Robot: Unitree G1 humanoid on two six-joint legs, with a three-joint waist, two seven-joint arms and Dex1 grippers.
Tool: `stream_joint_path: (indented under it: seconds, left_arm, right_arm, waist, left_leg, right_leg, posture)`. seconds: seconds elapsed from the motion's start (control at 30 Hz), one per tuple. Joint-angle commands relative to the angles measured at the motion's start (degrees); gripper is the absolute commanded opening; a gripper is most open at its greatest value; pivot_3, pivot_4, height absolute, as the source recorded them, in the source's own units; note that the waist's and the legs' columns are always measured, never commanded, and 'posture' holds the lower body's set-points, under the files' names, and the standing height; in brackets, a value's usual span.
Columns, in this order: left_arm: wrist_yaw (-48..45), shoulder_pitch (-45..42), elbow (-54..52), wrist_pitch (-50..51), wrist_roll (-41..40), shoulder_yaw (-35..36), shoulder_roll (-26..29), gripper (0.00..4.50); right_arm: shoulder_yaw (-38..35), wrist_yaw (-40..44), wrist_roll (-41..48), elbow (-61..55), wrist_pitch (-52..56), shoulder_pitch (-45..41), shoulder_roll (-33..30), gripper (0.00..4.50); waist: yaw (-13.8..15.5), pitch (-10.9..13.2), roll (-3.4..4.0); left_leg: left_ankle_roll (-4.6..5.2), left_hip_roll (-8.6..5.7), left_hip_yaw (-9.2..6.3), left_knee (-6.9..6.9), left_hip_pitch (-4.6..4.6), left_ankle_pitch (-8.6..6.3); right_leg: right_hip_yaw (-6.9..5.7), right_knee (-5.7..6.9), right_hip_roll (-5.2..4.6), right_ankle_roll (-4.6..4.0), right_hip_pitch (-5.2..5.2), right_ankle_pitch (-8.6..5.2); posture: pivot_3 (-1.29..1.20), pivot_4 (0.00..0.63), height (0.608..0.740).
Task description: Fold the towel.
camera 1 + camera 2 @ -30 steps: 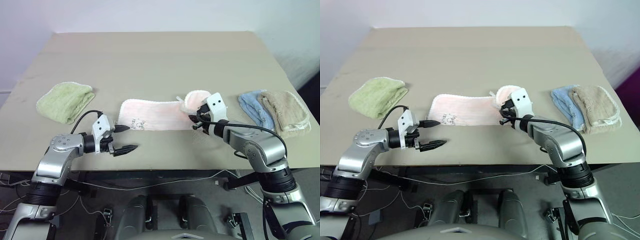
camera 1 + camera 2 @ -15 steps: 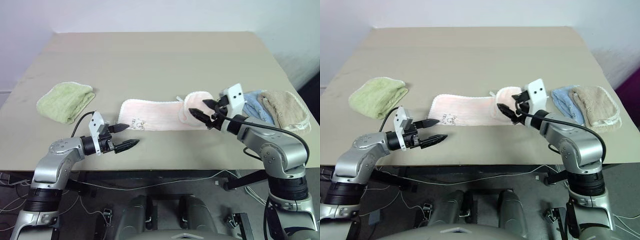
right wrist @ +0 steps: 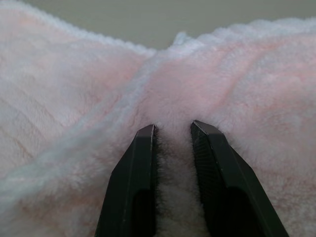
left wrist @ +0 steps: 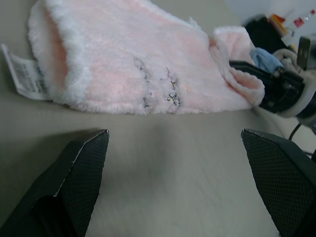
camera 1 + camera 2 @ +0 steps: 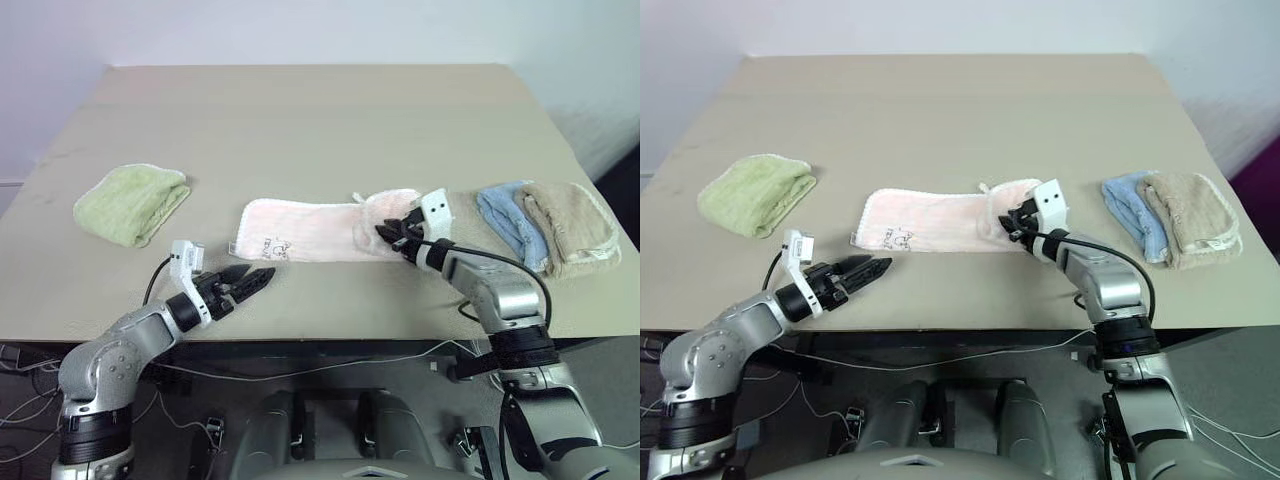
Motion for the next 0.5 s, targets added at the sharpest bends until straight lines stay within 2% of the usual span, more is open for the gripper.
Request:
stream_joint_path:
  seconds: [0.03, 0.23, 0.37, 0.5]
  left_arm:
    - [7.1, 2.0, -2.3, 4.6, -3.9, 2.5, -2.1, 4.50]
    - [19.3, 2.0, 0.1, 8.7, -12.0, 7.2, -7.5, 4.50]
    - [28.4, -0.4, 4.4, 9.3, -19.1, 10.6, -10.8, 4.50]
    - [36.3, -3.8, 8.4, 8.6, -24.7, 11.1, -12.5, 4.50]
  right_arm:
    - [2.2, 2.3, -2.5, 0.6, -2.8, 1.7, 0.4, 1.16]
    - [-2.3, 5.0, 1.5, -10.9, -2.8, 2.8, -0.8, 1.16]
    - [-5.5, 5.5, 4.1, -17.4, -1.0, 3.1, -2.6, 1.16]
    - [-7.5, 4.9, 5.5, -21.3, 0.6, 3.0, -3.7, 1.16]
  waist:
    - [0.0, 0.0, -0.05]
    - [0.0, -0.1, -0.02]
    - [0.2, -0.1, -0.01]
    - [0.6, -0.1, 0.03]
  left_leg:
    - [-0.01, 0.02, -0.02, 0.00, 0.06, 0.00]
    - [-0.07, 0.04, -0.05, -0.13, 0.30, -0.03]
    - [-0.17, 0.03, -0.07, -0.14, 0.31, -0.08]
    - [-0.22, 0.02, -0.15, -0.14, 0.50, -0.12]
  right_leg:
    - [0.00, -0.02, 0.02, 0.00, 0.07, -0.01]
    - [0.01, -0.15, 0.00, -0.01, 0.29, -0.01]
    - [0.02, -0.15, -0.04, 0.00, 0.31, 0.00]
    - [-0.07, -0.29, -0.06, -0.01, 0.50, -0.01]
  posture:
    - [0.00, 0.150, 0.701]
    - [0.00, 0.150, 0.701]
    - [0.00, 0.150, 0.701]
    - [0.00, 0.150, 0.701]
